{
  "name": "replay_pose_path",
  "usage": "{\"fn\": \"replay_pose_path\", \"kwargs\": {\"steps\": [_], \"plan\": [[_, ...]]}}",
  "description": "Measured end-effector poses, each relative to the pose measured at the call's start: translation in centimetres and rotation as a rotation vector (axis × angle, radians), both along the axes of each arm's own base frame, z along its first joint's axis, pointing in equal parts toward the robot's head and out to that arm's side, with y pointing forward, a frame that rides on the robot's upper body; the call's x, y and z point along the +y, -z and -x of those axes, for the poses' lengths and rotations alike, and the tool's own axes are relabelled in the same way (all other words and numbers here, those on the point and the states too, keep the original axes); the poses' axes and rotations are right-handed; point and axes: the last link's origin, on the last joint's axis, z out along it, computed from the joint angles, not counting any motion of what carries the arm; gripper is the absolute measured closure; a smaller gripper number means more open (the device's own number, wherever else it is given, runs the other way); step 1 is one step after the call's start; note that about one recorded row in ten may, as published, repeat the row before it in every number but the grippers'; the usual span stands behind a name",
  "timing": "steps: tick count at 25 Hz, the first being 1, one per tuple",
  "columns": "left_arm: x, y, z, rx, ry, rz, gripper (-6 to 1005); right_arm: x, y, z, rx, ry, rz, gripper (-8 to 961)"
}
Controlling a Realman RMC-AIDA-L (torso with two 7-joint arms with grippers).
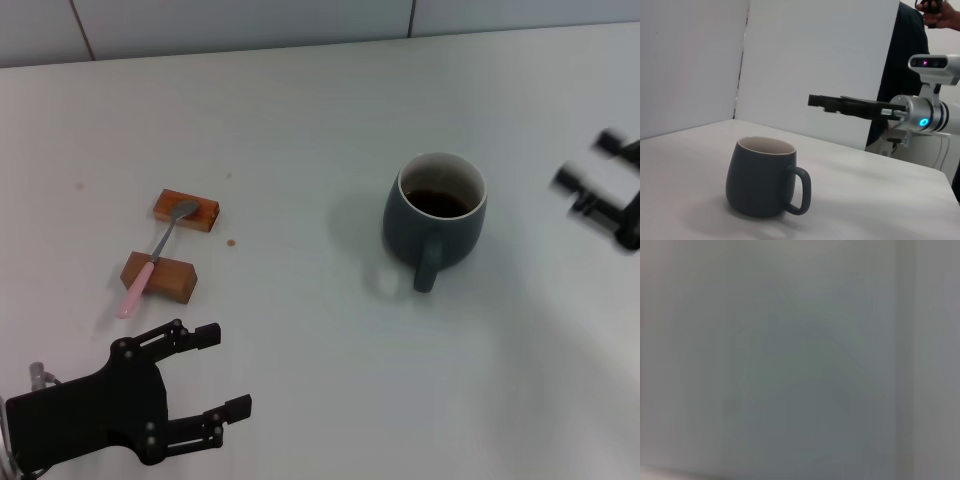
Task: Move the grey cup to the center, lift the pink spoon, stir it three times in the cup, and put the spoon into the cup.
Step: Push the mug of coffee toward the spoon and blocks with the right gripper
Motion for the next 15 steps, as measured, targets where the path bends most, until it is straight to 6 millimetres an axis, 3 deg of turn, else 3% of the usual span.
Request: {"fn": "replay_pose_path", "kwargs": {"steps": [3, 6, 8, 13, 15], "plan": [[0.1, 0.0, -0.1, 0.0, 0.003, 0.001, 157, -0.3, 0.5, -1.3, -0.057, 0.078, -0.252, 211], [0.2, 0.0, -0.1, -0.001, 0.004, 0.002, 157, -0.4, 1.7, -1.3, -0.14, 0.079, -0.331, 314], [0.2, 0.0, -0.2, -0.001, 0.006, 0.001, 157, -0.3, 3.5, -0.7, -0.244, 0.069, -0.379, 382], [0.3, 0.0, -0.3, -0.002, 0.007, 0.002, 158, 0.7, 5.8, -0.1, -0.362, 0.077, -0.375, 602], [0.3, 0.0, -0.3, -0.002, 0.007, 0.002, 158, 0.9, 6.1, 0.0, -0.37, 0.08, -0.366, 645]]}}
